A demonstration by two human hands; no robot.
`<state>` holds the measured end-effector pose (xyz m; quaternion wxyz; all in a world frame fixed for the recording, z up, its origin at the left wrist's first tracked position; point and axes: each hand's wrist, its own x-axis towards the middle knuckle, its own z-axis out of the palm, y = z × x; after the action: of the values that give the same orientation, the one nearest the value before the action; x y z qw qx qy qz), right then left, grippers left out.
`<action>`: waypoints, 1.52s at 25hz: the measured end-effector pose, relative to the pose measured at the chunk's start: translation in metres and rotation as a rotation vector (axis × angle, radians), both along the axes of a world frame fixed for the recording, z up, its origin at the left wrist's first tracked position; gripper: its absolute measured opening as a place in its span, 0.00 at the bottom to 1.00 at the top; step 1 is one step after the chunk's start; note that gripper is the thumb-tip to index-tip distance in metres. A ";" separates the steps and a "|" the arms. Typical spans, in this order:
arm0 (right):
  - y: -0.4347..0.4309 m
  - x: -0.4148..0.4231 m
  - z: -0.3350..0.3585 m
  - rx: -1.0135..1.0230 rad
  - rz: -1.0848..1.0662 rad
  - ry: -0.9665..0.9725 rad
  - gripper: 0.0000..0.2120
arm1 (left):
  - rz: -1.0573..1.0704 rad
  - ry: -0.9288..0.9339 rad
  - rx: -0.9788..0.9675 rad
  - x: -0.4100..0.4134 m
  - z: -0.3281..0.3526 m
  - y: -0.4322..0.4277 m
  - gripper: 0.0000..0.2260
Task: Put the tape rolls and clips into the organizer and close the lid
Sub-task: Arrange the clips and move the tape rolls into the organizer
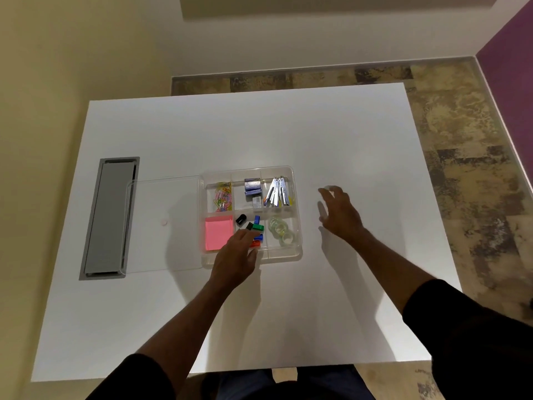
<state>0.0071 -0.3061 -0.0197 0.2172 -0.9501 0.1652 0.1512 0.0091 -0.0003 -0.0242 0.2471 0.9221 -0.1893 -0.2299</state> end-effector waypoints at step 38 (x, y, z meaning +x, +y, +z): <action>0.083 -0.005 -0.004 -0.271 0.556 -0.033 0.22 | 0.026 0.061 0.056 0.005 0.004 -0.003 0.29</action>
<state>0.0020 -0.2227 -0.0236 0.0413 -0.9815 -0.0857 0.1660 0.0145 -0.0037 -0.0199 0.2297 0.9236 -0.1632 -0.2600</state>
